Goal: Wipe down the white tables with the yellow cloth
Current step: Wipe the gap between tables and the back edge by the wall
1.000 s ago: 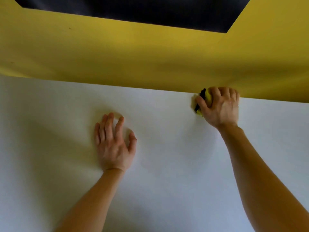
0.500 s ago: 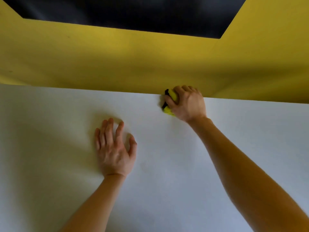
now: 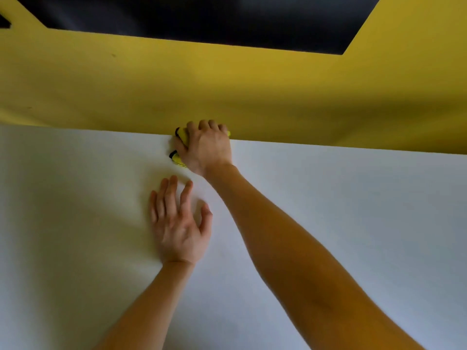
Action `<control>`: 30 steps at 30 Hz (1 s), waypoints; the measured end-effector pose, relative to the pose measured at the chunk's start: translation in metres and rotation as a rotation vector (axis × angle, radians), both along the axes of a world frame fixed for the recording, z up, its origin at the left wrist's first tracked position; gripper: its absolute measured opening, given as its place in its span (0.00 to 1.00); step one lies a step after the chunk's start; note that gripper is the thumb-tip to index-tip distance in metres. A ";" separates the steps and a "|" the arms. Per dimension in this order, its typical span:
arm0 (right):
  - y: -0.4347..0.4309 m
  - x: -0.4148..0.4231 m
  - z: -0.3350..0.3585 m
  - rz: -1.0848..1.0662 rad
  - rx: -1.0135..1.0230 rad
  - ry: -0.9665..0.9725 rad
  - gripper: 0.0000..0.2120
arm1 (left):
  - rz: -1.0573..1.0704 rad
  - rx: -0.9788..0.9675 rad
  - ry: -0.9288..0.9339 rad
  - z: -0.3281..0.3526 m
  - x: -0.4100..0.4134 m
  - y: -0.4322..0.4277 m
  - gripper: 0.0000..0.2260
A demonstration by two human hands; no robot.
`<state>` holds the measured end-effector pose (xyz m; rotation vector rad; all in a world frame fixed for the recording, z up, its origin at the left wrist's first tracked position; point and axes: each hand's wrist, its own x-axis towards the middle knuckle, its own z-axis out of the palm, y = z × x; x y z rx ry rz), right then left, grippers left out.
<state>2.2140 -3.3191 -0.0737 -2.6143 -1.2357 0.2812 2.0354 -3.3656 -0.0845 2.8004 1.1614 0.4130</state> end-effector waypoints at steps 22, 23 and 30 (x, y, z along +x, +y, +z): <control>-0.110 0.074 0.003 0.026 0.003 0.017 0.25 | -0.167 0.062 0.100 0.008 0.022 -0.043 0.17; -0.142 0.092 -0.002 -0.018 0.038 0.012 0.24 | -0.178 0.067 0.080 0.009 0.032 -0.060 0.17; -0.399 0.242 -0.013 -0.320 0.079 -0.099 0.22 | -0.247 -0.081 -0.007 0.006 0.111 -0.183 0.23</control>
